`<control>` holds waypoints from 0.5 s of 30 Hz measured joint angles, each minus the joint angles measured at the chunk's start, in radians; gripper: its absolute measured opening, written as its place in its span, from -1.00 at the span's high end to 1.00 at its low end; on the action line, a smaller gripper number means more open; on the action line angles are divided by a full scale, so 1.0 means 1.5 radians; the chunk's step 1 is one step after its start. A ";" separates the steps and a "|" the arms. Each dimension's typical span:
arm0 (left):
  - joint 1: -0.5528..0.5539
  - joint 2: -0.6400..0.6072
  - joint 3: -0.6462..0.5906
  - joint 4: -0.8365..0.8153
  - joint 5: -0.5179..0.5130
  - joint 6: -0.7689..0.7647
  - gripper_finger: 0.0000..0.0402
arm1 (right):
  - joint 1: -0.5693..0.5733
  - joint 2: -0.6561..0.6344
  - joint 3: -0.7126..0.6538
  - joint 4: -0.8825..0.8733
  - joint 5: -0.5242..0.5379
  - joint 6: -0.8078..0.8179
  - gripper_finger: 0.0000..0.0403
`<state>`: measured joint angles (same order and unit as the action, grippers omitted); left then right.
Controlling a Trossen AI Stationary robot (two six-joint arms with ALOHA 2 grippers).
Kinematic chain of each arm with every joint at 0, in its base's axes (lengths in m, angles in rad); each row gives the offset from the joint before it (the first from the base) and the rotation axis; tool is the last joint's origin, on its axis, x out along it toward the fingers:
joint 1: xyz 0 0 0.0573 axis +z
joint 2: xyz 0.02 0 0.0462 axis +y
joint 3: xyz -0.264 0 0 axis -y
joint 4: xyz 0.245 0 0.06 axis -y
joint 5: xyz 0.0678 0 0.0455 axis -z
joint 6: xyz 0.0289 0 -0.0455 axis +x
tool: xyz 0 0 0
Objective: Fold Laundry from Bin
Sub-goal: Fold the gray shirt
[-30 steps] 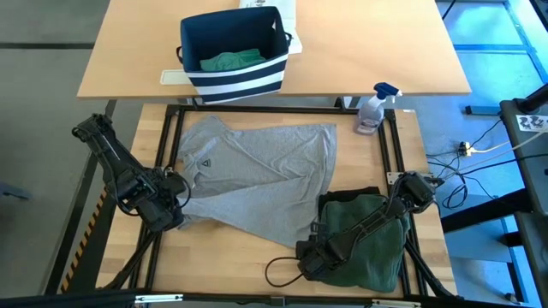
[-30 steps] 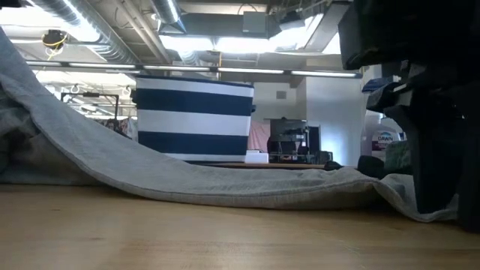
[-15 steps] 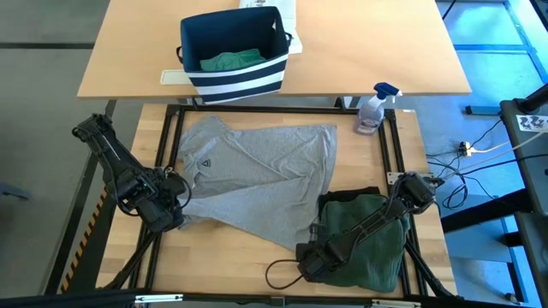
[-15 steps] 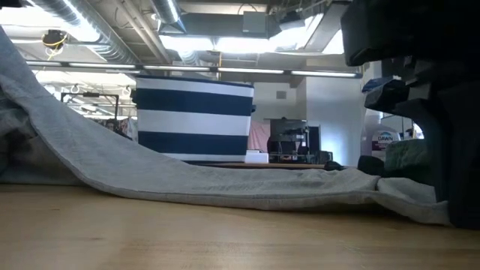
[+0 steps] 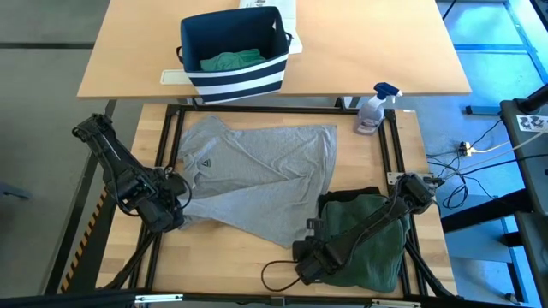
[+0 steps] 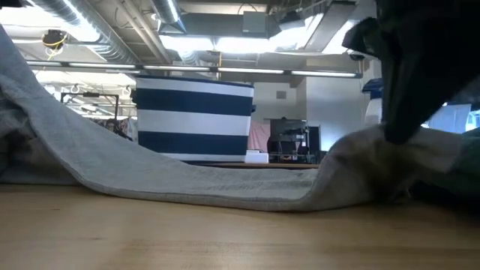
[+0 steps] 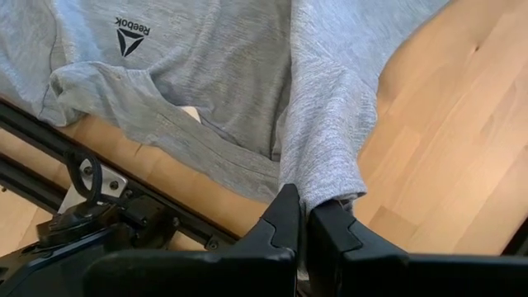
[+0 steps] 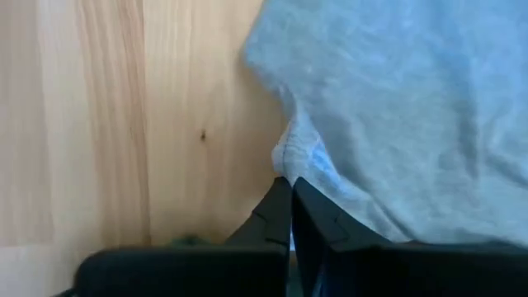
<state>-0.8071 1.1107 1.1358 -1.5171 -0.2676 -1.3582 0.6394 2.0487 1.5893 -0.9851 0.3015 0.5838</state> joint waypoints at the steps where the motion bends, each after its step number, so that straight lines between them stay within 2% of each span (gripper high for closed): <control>1: 0.000 0.000 0.000 0.001 0.000 0.000 1.00 | 0.000 0.000 0.005 -0.003 0.006 -0.005 0.99; 15: 0.000 0.001 0.000 0.011 0.000 0.005 1.00 | -0.017 0.000 0.023 0.011 0.031 -0.037 1.00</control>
<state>-0.8072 1.1122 1.1358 -1.5009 -0.2680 -1.3510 0.6138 2.0487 1.6238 -0.9688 0.3479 0.5279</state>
